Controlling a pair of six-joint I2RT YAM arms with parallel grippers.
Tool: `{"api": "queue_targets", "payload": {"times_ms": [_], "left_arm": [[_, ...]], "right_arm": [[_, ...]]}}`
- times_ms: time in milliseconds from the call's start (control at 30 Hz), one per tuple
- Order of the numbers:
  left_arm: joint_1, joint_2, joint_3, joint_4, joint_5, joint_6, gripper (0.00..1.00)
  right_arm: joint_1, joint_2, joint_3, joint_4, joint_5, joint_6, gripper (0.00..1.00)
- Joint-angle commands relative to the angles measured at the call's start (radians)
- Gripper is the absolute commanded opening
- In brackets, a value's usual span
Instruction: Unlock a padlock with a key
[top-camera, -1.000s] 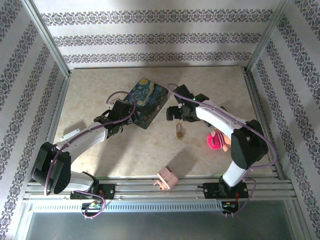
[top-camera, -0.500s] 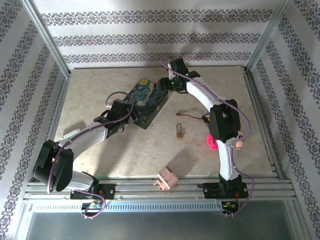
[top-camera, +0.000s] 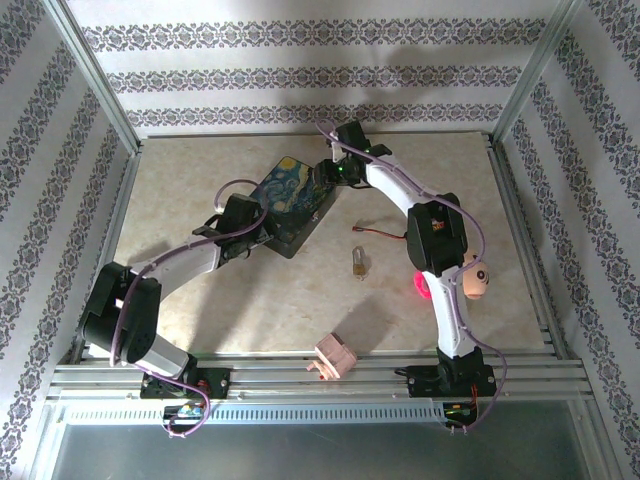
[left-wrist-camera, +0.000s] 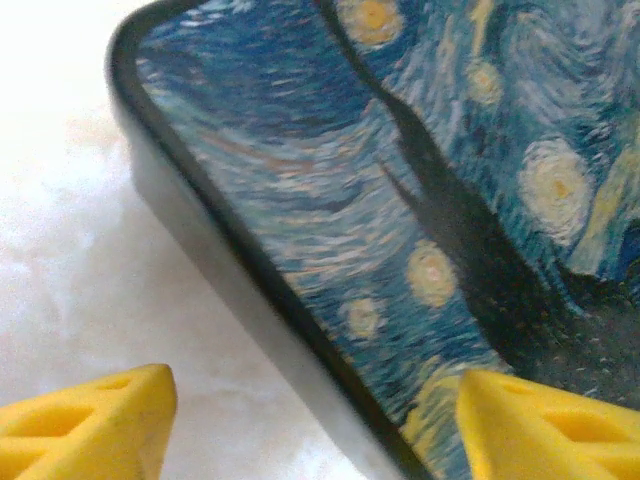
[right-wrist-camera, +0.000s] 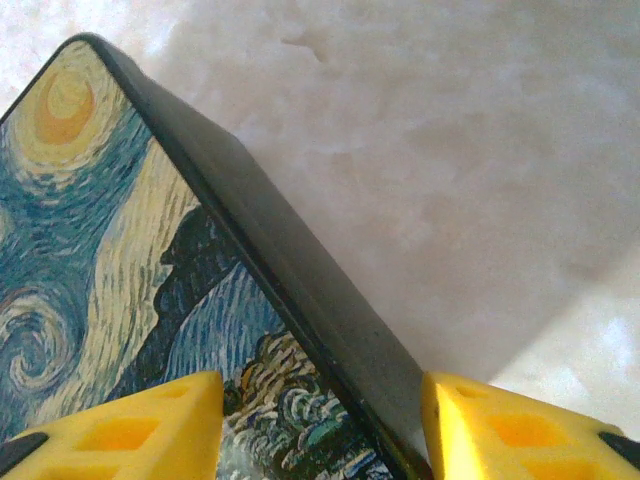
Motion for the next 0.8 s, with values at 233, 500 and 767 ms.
{"api": "queue_targets", "payload": {"times_ms": [233,500,767], "left_arm": [[0.062,0.095,0.094,0.071,0.067,0.046,0.64],[0.080,0.156,0.174,0.067,0.138,0.093,0.65],[0.080,0.192,0.212,0.077,0.213,0.106,0.65]], "right_arm": [[0.078,-0.242,-0.334,0.082,0.019,0.121,0.45],[0.160,-0.392,-0.538,0.110,0.133,0.258,0.45],[0.194,-0.518,-0.691,0.145,0.204,0.350,0.46]]}}
